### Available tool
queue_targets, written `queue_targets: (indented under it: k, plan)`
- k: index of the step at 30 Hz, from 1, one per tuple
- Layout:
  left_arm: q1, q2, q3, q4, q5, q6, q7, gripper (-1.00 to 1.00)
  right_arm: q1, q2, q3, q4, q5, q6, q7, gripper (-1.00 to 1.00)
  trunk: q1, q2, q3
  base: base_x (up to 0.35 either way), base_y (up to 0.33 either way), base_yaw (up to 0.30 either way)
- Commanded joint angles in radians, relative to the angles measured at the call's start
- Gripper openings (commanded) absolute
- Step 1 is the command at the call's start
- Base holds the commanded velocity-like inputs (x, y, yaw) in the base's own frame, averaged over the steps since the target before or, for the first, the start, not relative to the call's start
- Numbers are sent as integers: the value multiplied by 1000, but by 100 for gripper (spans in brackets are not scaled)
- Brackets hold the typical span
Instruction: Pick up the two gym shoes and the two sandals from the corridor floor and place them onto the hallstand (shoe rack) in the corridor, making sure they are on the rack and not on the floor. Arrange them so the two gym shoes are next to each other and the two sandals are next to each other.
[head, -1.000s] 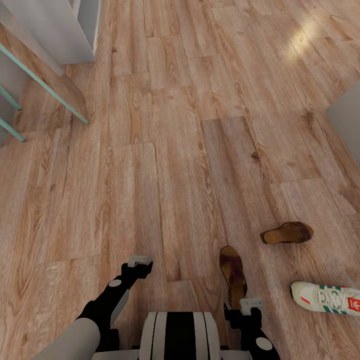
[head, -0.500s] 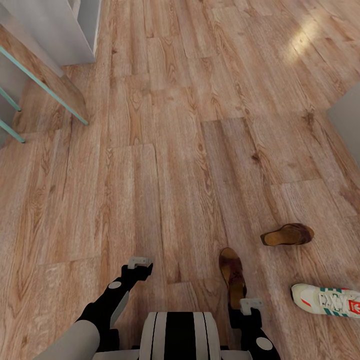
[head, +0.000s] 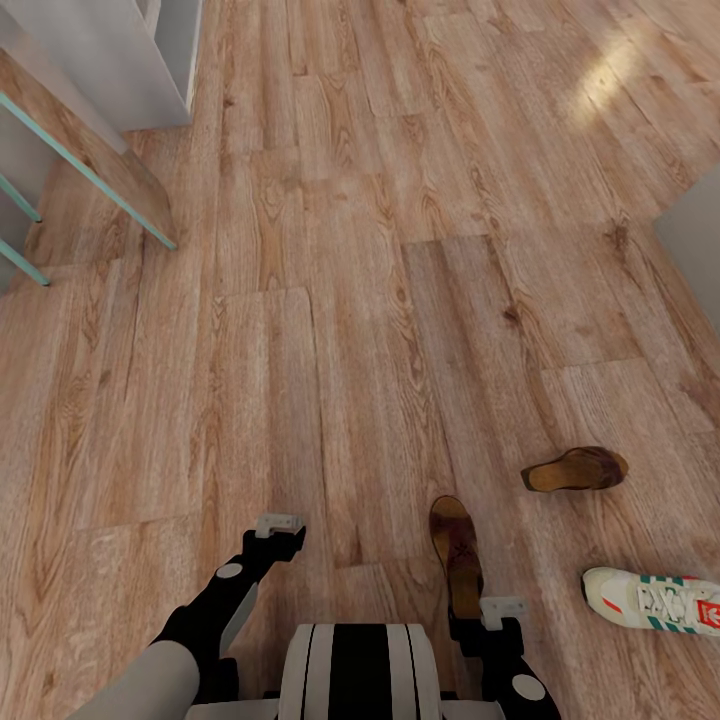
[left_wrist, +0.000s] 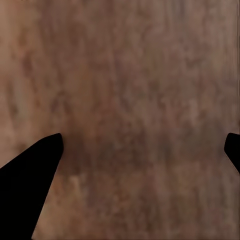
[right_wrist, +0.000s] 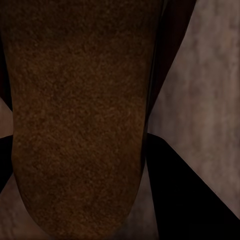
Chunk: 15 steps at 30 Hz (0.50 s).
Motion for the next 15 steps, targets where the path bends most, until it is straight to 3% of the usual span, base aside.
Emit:
queue_targets:
  k: [1, 6, 15]
  plan:
    - [-43, 0, -4, 5, 8, 1, -66, 100, 0, 1, -2, -2, 6, 6, -1, -100, 1, 0, -1, 0, 0, 0]
    - [-43, 2, -1, 5, 8, -6, -64, 100, 0, 1, 0, 0, 6, 6, -1, -100, 1, 0, -1, 0, 0, 0]
    - [-42, 10, 5, 7, 3, -4, -62, 100, 0, 4, 6, 1, 5, 1, 4, -100, -3, 2, 34, 0, 0, 0]
